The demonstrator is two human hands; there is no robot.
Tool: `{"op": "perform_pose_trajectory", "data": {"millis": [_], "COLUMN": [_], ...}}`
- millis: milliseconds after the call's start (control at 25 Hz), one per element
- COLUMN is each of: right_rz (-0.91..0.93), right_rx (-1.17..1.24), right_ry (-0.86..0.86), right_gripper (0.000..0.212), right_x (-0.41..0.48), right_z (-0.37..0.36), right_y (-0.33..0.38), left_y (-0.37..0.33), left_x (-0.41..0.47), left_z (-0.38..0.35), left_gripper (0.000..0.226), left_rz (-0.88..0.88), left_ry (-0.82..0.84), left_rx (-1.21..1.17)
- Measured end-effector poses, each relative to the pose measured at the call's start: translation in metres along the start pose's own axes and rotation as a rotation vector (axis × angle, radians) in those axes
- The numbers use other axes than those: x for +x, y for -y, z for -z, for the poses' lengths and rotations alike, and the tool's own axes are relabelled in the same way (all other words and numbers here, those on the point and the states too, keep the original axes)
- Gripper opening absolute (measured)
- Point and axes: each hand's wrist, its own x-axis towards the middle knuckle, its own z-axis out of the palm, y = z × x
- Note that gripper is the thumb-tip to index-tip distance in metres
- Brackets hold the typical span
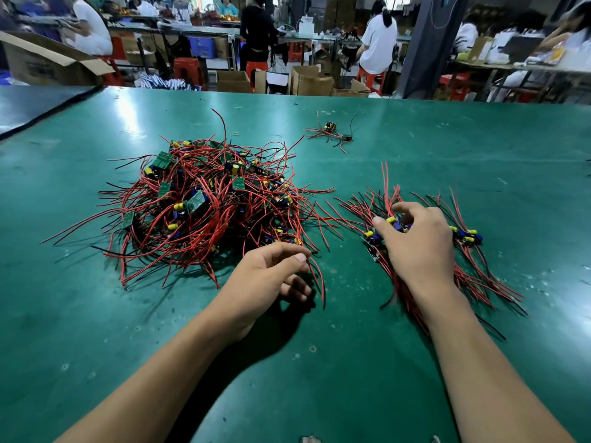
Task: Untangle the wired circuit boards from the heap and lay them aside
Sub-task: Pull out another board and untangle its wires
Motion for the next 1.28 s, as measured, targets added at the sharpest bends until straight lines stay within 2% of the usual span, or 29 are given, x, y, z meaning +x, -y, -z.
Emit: {"op": "perform_pose_trajectory", "data": {"millis": [80, 200, 320, 440, 560, 800, 1000, 1080, 1280], "right_rz": [0.056, 0.044, 0.035, 0.097, 0.09, 0.012, -0.02, -0.036, 0.051], "right_rx": [-0.165, -0.319, -0.322, -0.27, -0.17, 0.026, 0.092, 0.043, -0.328], "right_ry": [0.027, 0.214, 0.268, 0.169, 0.082, -0.092, -0.023, 0.024, 0.067], "right_gripper": [0.062, 0.085, 0.071, 0.049, 0.04, 0.036, 0.046, 0.051, 0.056], "right_x": [-0.003, -0.007, -0.006, -0.006, -0.004, 0.004, 0.015, 0.017, 0.006], "right_z": [-0.005, -0.015, -0.018, -0.019, -0.017, -0.007, 0.01, 0.015, 0.011], "right_y": [-0.001, -0.002, -0.009, -0.01, -0.008, -0.012, -0.014, -0.014, -0.005], "left_y": [0.0, 0.0, 0.001, 0.002, 0.002, 0.003, 0.003, 0.004, 0.006], "left_x": [0.0, 0.0, -0.001, -0.001, 0.0, 0.0, -0.001, -0.001, 0.001], "left_z": [0.0, -0.001, -0.001, 0.0, -0.001, 0.001, 0.001, 0.001, 0.001], "left_gripper": [0.014, 0.014, 0.014, 0.013, 0.014, 0.014, 0.015, 0.015, 0.015], "left_rz": [-0.002, -0.003, -0.005, -0.013, -0.018, -0.026, -0.032, -0.034, -0.036], "left_ry": [0.005, 0.014, 0.016, 0.013, 0.024, 0.04, 0.05, 0.053, 0.05], "left_rx": [0.007, 0.012, 0.022, 0.034, 0.044, 0.053, 0.069, 0.079, 0.097]}}
